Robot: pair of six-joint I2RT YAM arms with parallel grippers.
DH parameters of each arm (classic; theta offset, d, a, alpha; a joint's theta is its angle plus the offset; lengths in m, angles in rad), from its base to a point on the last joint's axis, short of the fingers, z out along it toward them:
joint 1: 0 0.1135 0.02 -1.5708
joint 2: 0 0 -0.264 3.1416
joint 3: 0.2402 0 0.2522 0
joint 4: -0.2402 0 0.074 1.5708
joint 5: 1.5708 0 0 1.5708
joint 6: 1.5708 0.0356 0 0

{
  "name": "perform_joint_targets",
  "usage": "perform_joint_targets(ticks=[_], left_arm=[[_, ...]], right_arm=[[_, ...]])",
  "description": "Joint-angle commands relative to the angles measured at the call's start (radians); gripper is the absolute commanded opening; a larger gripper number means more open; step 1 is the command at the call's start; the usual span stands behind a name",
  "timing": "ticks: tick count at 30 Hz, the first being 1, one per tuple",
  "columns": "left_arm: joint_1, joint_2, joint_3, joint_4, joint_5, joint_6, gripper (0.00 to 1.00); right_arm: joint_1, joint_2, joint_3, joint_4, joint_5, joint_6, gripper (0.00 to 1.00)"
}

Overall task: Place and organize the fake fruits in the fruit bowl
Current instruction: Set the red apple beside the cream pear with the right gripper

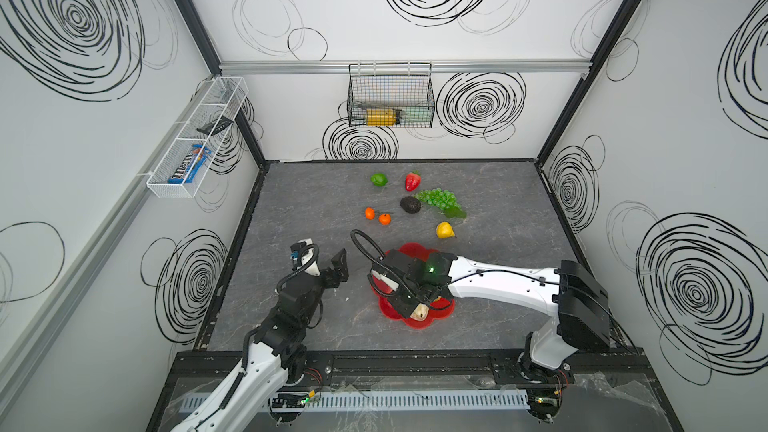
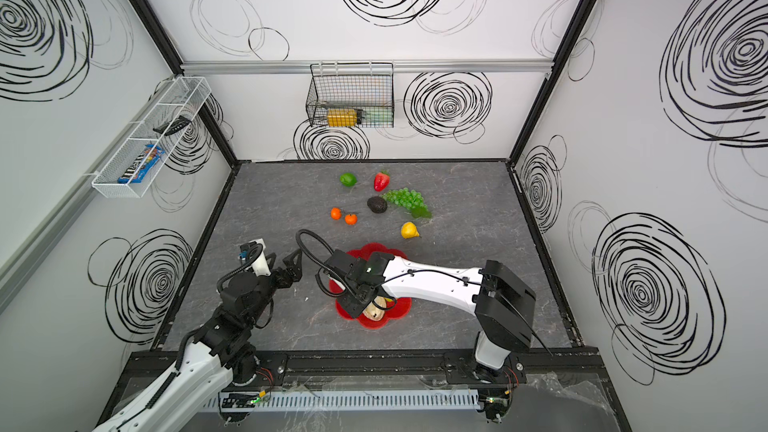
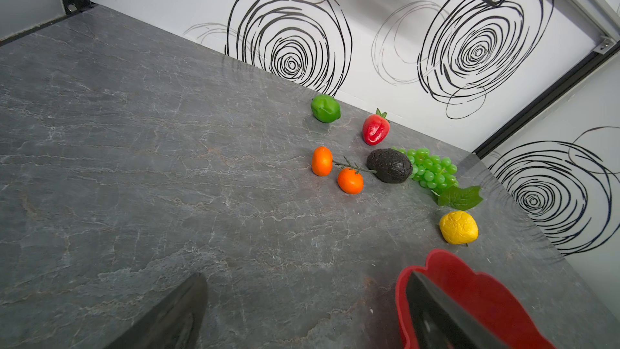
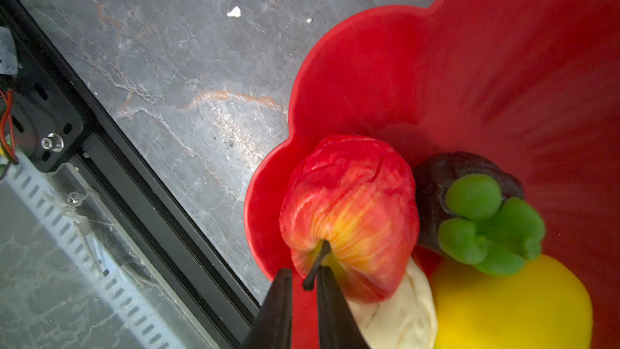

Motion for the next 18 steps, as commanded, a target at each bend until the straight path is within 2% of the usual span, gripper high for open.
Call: perform_joint_targets(ticks=[1,18], left_arm=[[0.009,0.005,-0.008,0.058,0.007,0.013,0.96],[0.009,0.012,-0.008,0.066,0.012,0.014,0.96]], right_arm=[[0.011,-0.014,0.029,-0.004,0.015,0.011,0.2],[0.024,-0.007,0.032,0.018,0.008,0.011,0.21]])
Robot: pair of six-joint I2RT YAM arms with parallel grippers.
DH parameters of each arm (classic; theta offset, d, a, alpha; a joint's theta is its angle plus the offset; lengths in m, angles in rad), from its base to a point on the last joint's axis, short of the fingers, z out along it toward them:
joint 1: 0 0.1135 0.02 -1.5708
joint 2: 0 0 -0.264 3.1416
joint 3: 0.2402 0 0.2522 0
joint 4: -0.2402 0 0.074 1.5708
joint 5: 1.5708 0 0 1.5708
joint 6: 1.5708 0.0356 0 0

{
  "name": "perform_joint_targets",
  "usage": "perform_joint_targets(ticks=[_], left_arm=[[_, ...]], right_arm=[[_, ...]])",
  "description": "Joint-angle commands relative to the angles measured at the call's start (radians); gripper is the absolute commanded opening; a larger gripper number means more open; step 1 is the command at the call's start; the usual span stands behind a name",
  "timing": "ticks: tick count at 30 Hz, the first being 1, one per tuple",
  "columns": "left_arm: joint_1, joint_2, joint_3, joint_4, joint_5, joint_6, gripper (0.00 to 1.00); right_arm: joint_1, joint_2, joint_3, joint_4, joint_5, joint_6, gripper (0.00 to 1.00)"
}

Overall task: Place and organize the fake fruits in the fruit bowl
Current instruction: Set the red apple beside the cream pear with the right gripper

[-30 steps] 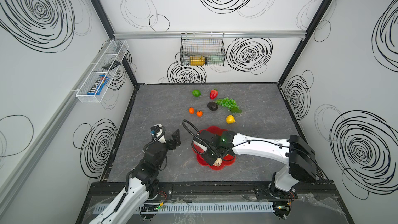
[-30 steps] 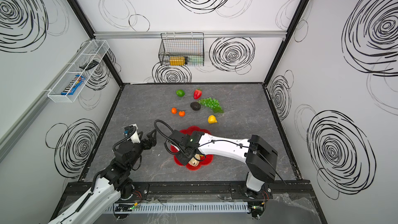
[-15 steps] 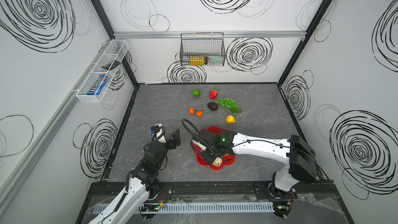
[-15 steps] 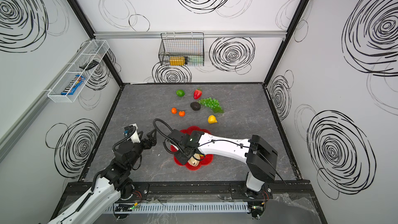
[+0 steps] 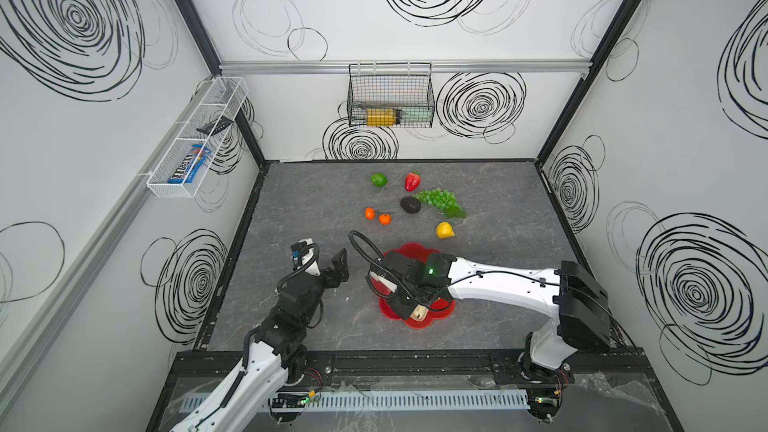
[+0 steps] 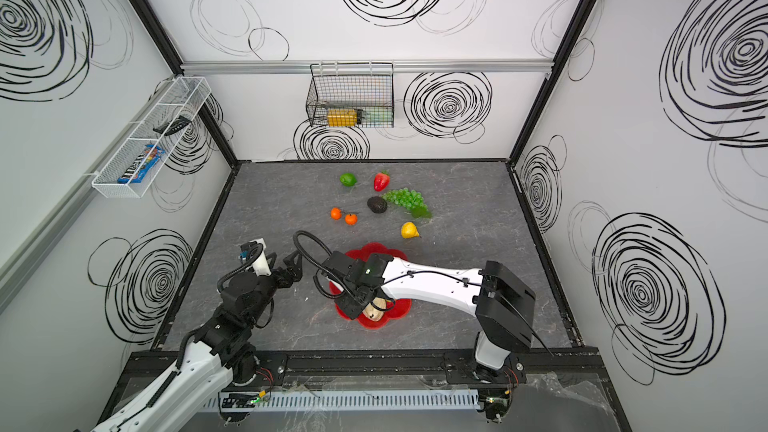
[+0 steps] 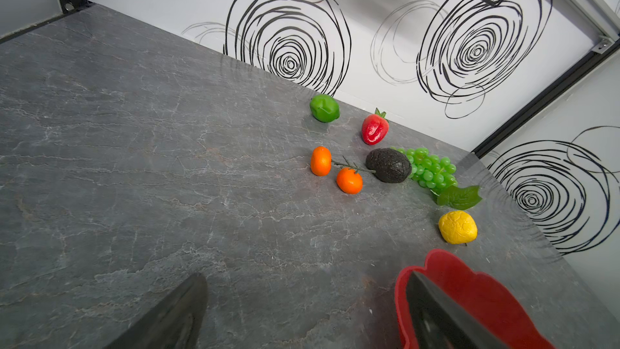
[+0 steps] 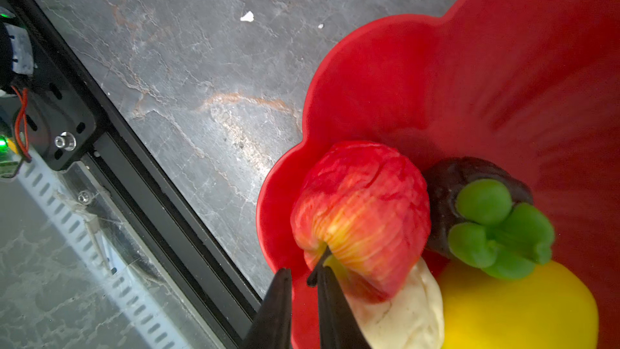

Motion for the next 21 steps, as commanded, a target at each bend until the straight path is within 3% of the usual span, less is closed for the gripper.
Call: perform_joint_targets(ticks=[1,21], left_arm=[[0.008,0.003,-0.007,0.058,0.007,0.015,0.96],[0.01,0.028,-0.006,0.075,0.019,0.018,0.96]], right_arm=[[0.01,-0.008,0.031,0.013,0.006,0.008,0.21],[0.019,-0.045,0.049,-0.003,0.065,-0.004,0.29]])
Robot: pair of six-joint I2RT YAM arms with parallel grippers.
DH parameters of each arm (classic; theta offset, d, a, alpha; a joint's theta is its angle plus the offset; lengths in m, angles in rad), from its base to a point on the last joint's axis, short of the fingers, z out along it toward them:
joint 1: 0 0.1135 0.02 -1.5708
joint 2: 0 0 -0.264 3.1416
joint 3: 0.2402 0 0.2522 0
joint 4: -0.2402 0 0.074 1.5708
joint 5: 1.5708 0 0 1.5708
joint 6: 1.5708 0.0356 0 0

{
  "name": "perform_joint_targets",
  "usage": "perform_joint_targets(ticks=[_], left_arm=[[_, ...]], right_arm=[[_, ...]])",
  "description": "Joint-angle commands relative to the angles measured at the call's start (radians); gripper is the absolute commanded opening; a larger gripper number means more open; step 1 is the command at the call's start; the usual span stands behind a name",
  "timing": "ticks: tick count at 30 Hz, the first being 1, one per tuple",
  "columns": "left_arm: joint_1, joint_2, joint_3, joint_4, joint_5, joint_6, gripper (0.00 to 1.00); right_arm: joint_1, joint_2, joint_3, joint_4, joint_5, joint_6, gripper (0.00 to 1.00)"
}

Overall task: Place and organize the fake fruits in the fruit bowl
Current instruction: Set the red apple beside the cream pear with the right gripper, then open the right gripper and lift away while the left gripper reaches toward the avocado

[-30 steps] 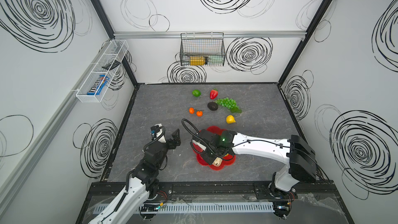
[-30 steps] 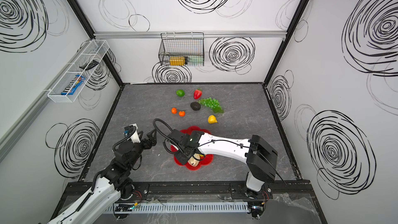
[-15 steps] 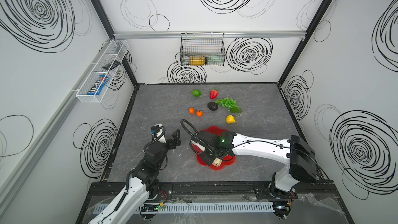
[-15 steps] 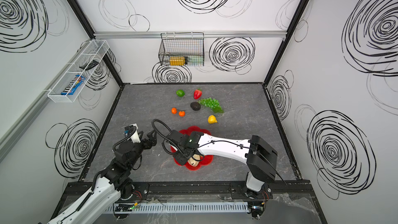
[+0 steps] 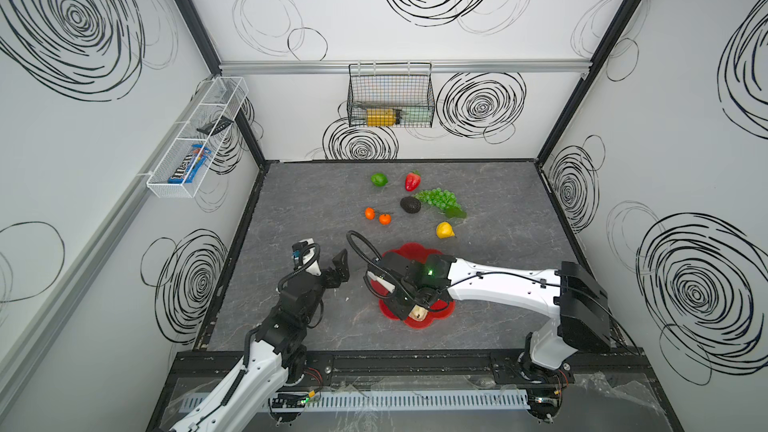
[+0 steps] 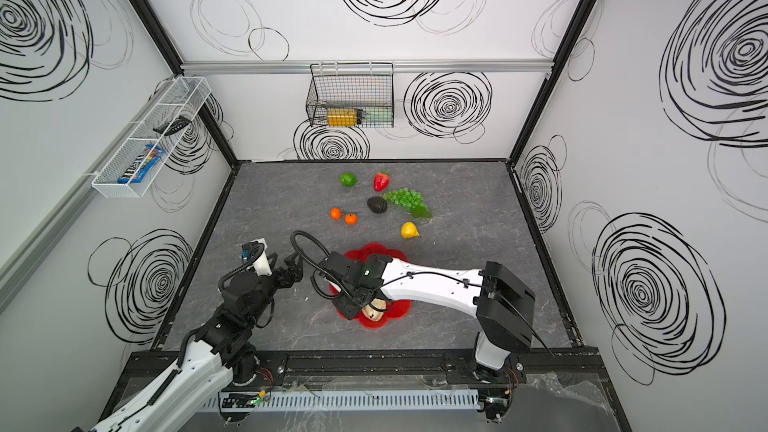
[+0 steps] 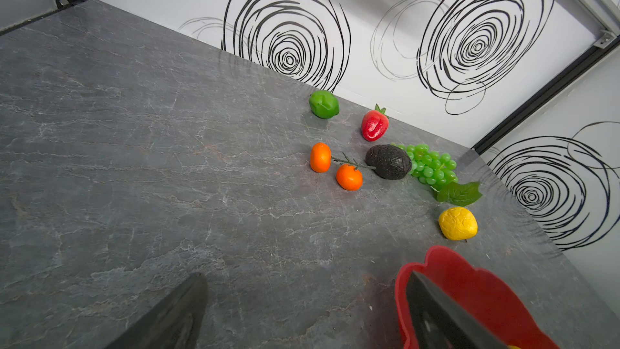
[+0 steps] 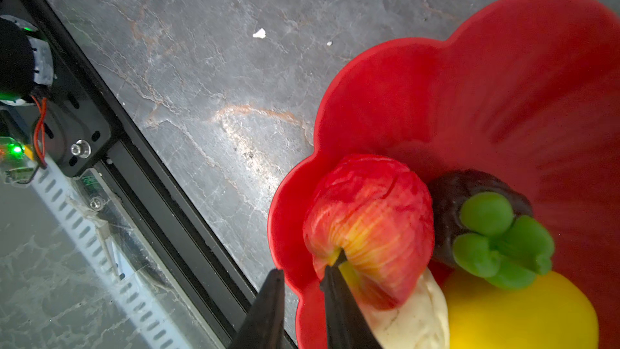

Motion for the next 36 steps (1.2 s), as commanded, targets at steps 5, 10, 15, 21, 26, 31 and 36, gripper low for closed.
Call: perform_joint_targets(ticks=[5,10,15,21,26,31,36], left_arm=[[0.009,0.05,0.007,0.075,0.017,0.02,0.97],[0.0,0.146,0.053,0.065,0.039,-0.018,0.97],[-0.059,0.321,0.156,0.067,0.056,-0.053,0.98],[-0.168,0.601,0.379,0.044,0.038,-0.007,0.98],[-0.191,0.857,0.625,-0.033,0.041,0.015,0.97],[-0.225,1.091,0.894,-0.138,0.015,-0.021,0.96],[-0.268,1.325,1.183,-0.278,-0.044,-0.031,0.96]], right_arm=[[-0.003,-0.115,0.041,-0.036,0.146,-0.007,0.35],[-0.082,-0.221,0.002,-0.007,0.216,-0.045,0.38],[-0.279,-0.365,-0.138,0.167,0.213,-0.115,0.42],[-0.517,-0.51,-0.34,0.37,0.112,-0.096,0.43],[-0.613,-0.673,-0.508,0.473,0.026,-0.024,0.51],[-0.64,-0.859,-0.661,0.524,0.021,0.049,0.59],[-0.642,-1.052,-0.773,0.548,0.046,0.069,0.66]])
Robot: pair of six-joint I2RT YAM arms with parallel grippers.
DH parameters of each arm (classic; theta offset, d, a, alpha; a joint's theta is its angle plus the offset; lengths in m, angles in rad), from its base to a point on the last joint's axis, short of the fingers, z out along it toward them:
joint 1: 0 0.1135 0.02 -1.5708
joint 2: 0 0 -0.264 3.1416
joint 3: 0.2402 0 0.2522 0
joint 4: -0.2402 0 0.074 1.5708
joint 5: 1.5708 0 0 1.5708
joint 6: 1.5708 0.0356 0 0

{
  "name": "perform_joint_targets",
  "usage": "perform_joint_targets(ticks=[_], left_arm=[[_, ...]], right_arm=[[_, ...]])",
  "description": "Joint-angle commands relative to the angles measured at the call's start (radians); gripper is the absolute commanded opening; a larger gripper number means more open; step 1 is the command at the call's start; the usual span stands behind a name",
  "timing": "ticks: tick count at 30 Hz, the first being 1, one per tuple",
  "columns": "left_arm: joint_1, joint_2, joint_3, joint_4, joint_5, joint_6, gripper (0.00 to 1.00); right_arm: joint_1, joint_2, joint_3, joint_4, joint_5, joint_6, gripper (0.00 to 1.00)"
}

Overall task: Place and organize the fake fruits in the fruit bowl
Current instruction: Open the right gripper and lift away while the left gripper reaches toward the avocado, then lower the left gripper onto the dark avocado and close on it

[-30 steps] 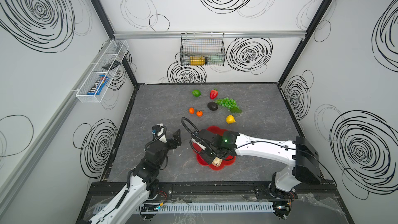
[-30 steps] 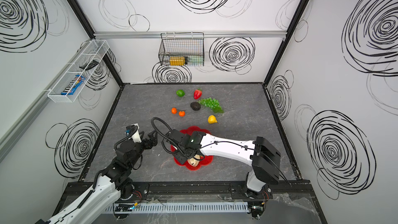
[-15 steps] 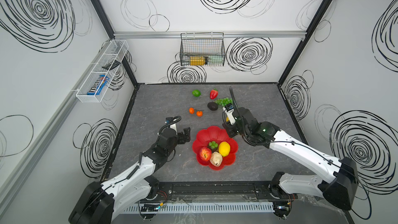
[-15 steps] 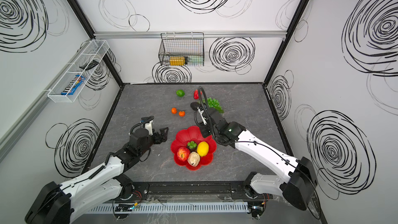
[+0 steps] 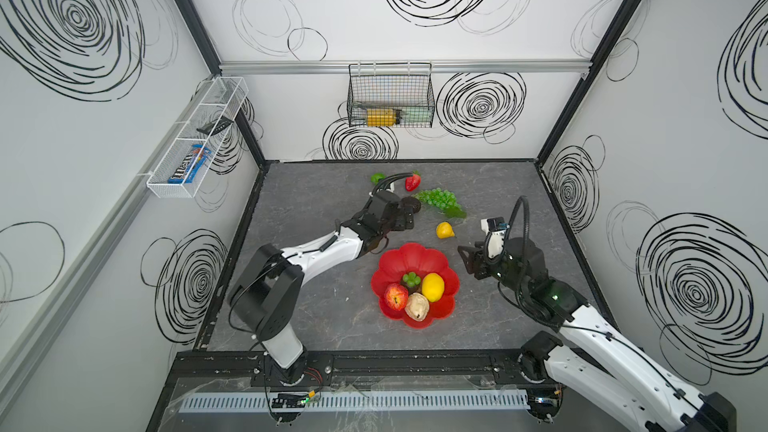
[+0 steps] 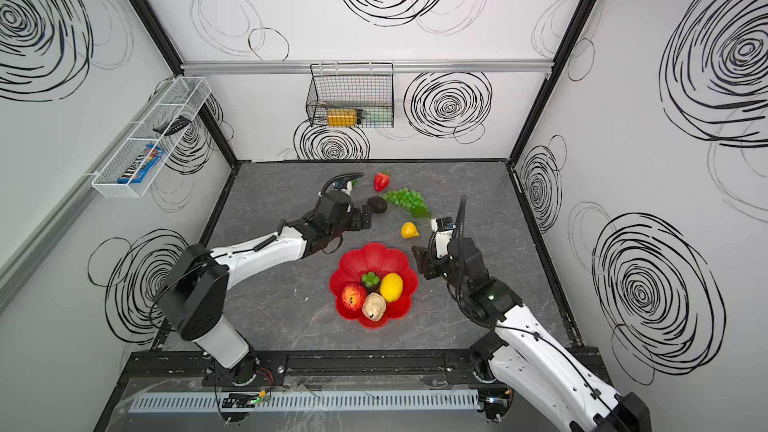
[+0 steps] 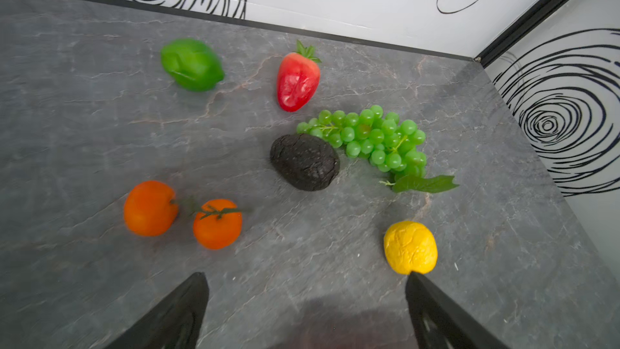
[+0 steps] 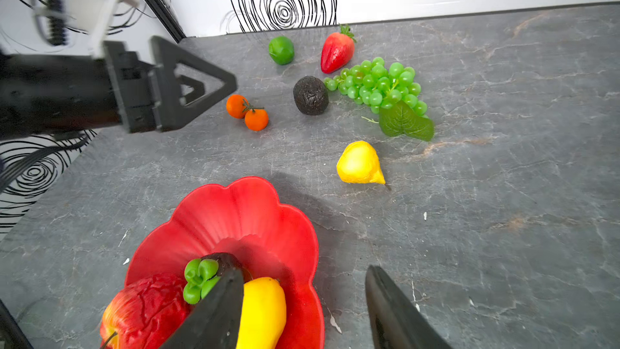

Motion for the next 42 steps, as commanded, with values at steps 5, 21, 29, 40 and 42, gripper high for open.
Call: perform_joint_targets(ticks=[5,21,29,40,42], left_arm=[[-0.051,0.281,0.355,-0.224,-0.123,-0.02,0.96],[-0.063,0.649,0.803,-0.493,-0.31,-0.064,0.96],[-0.037,0.725,0.872,-0.507,-0.295,-0.078,0.96],[-0.003,0.663,0.743,-0.435,-0.332,-0.076,0.95],[0.002,0.636,0.702,-0.415,-0.332,-0.076,0.94]], right_arm=[[-0.01,-0.203,-0.074,0.016,0.042,0.075,0.71],[-0.01,-0.263,-0.15,0.044,-0.09,0.154,0.72],[-0.01,-0.279,-0.163,0.042,-0.126,0.183,0.72],[-0.01,-0.284,-0.184,0.043,-0.139,0.194,0.72],[-0.01,-0.281,-0.187,0.047,-0.142,0.196,0.72]])
